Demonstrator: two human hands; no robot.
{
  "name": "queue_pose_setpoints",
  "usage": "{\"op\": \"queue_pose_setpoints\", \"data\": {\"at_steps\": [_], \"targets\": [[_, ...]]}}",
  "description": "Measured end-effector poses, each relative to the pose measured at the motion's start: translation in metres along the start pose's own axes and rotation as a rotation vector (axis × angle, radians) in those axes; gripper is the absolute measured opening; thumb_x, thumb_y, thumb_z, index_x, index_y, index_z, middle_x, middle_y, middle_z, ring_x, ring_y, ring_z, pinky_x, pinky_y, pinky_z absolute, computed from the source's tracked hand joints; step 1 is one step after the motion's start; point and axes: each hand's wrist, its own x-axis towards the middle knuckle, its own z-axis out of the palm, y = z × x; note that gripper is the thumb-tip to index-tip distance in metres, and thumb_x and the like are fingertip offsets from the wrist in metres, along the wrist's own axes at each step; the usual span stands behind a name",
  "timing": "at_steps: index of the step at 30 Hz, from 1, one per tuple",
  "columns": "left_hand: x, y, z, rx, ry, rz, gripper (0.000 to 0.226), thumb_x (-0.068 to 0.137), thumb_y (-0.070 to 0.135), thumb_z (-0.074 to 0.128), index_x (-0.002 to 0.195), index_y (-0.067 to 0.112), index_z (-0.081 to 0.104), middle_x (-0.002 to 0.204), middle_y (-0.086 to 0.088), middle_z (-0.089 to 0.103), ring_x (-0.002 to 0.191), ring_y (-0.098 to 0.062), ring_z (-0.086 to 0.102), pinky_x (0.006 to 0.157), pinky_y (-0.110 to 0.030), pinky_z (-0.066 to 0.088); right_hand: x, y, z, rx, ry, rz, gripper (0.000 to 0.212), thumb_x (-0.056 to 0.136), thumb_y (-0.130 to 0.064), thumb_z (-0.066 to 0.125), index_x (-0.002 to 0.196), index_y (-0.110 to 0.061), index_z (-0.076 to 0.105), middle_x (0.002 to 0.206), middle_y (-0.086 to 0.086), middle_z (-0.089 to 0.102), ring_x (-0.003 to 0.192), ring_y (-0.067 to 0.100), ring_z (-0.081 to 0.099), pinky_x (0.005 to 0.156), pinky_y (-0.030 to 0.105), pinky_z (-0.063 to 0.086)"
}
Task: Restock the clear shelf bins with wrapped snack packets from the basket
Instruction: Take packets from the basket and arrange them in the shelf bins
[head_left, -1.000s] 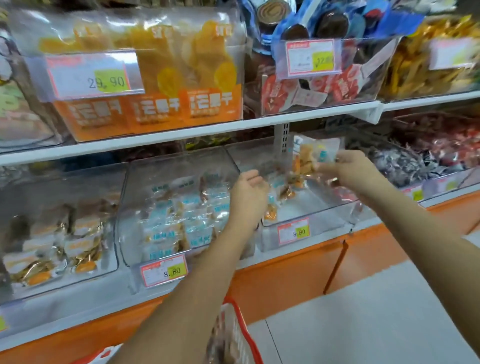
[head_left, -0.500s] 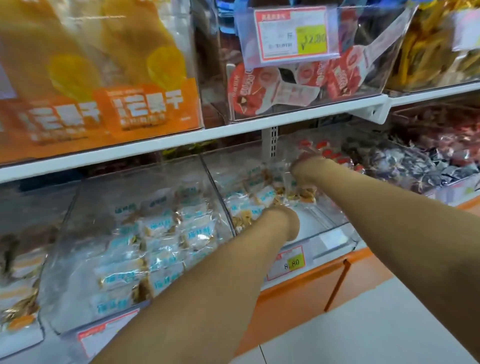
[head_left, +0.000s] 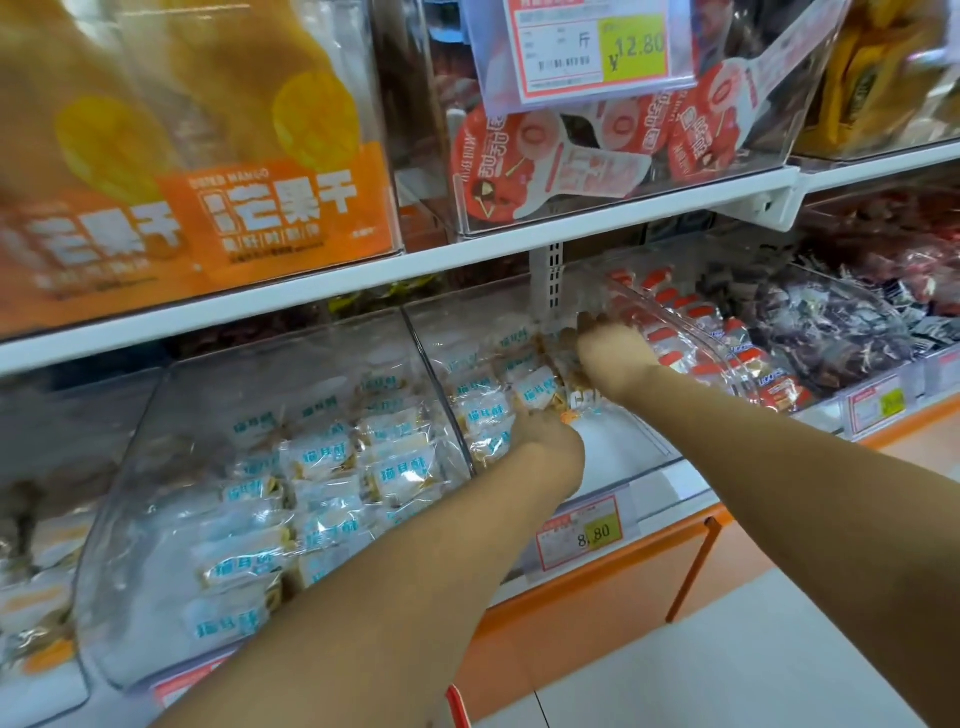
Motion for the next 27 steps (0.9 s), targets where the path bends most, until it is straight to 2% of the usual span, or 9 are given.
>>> {"op": "queue_pose_setpoints", "data": {"at_steps": [4, 7, 10, 13, 17, 20, 22, 24, 27], "targets": [[0.001, 0.002, 0.003, -0.104, 0.064, 0.052, 0.049, 0.094, 0.012, 0.049, 0.141, 0.008, 0.038, 0.148, -0.021, 0.026, 0.133, -0.034, 0.031, 0.112, -0.047, 0.027, -0.006, -0.003, 0.004, 0.251, 0.159, -0.009, 0.042, 0.087, -0.005, 0.058, 0.127, -0.008, 0.045, 0.122, 0.017, 0.046, 0.092, 0.035, 0.062, 0.076, 0.04, 0.054], [0.004, 0.002, 0.004, -0.042, 0.008, -0.001, 0.054, 0.094, 0.019, 0.051, 0.144, 0.01, 0.035, 0.153, -0.018, 0.02, 0.137, -0.033, 0.028, 0.115, -0.048, 0.018, -0.016, -0.002, 0.01, 0.315, 0.101, -0.117, 0.036, 0.088, -0.006, 0.057, 0.123, -0.012, 0.054, 0.115, 0.015, 0.048, 0.089, 0.034, 0.061, 0.074, 0.037, 0.052], [0.005, 0.0, 0.006, -0.029, -0.006, -0.054, 0.055, 0.093, 0.024, 0.05, 0.144, 0.009, 0.036, 0.152, -0.017, 0.025, 0.14, -0.034, 0.023, 0.117, -0.053, 0.0, -0.026, 0.007, 0.019, 0.217, -0.068, -0.125, 0.037, 0.088, 0.002, 0.053, 0.118, -0.018, 0.061, 0.12, 0.011, 0.044, 0.108, 0.029, 0.053, 0.081, 0.03, 0.043], [0.002, -0.003, 0.005, 0.005, -0.016, -0.066, 0.051, 0.093, 0.026, 0.049, 0.14, 0.009, 0.042, 0.148, -0.016, 0.035, 0.14, -0.033, 0.024, 0.117, -0.053, -0.005, -0.03, 0.004, 0.015, 0.012, -0.165, -0.217, 0.043, 0.091, 0.001, 0.048, 0.128, -0.018, 0.058, 0.134, 0.014, 0.039, 0.124, 0.03, 0.038, 0.096, 0.037, 0.042], [-0.009, -0.007, -0.001, 0.0, 0.047, 0.035, 0.041, 0.093, 0.016, 0.051, 0.132, 0.006, 0.05, 0.144, -0.018, 0.04, 0.136, -0.033, 0.031, 0.118, -0.05, 0.009, -0.037, -0.005, 0.004, -0.124, -0.219, -0.279, 0.042, 0.096, -0.002, 0.043, 0.137, -0.009, 0.047, 0.138, 0.015, 0.035, 0.124, 0.03, 0.037, 0.097, 0.036, 0.04], [-0.03, -0.012, -0.008, -0.172, 0.19, 0.126, 0.034, 0.093, 0.0, 0.044, 0.126, 0.002, 0.054, 0.135, -0.019, 0.046, 0.123, -0.033, 0.045, 0.097, -0.04, 0.037, -0.039, 0.001, 0.004, 0.022, -0.196, -0.237, 0.042, 0.088, 0.004, 0.048, 0.127, -0.011, 0.056, 0.127, 0.015, 0.043, 0.112, 0.03, 0.049, 0.094, 0.037, 0.044], [-0.048, -0.018, -0.013, -0.35, 0.219, 0.149, 0.032, 0.092, -0.003, 0.044, 0.12, 0.002, 0.058, 0.122, -0.017, 0.056, 0.108, -0.032, 0.055, 0.081, -0.038, 0.044, -0.044, 0.001, -0.001, 0.189, -0.125, -0.163, 0.033, 0.086, 0.001, 0.052, 0.115, -0.011, 0.061, 0.119, 0.015, 0.051, 0.098, 0.03, 0.056, 0.086, 0.037, 0.049], [-0.071, -0.024, -0.015, -0.498, 0.314, 0.156, 0.019, 0.092, 0.005, 0.047, 0.106, 0.006, 0.061, 0.102, -0.013, 0.062, 0.093, -0.03, 0.059, 0.073, -0.037, 0.048, -0.058, -0.004, -0.015, 0.315, 0.019, -0.08, 0.013, 0.09, -0.014, 0.058, 0.1, -0.006, 0.061, 0.106, 0.014, 0.056, 0.088, 0.031, 0.059, 0.075, 0.036, 0.049], [-0.122, -0.029, -0.002, -0.665, 0.592, 0.098, 0.024, 0.097, 0.028, 0.046, 0.079, 0.014, 0.053, 0.073, -0.002, 0.058, 0.07, -0.022, 0.055, 0.062, -0.035, 0.045, -0.095, -0.018, -0.049, 0.343, 0.106, -0.108, 0.031, 0.093, -0.033, 0.056, 0.072, -0.01, 0.052, 0.071, 0.008, 0.056, 0.069, 0.028, 0.055, 0.058, 0.03, 0.036]]}}
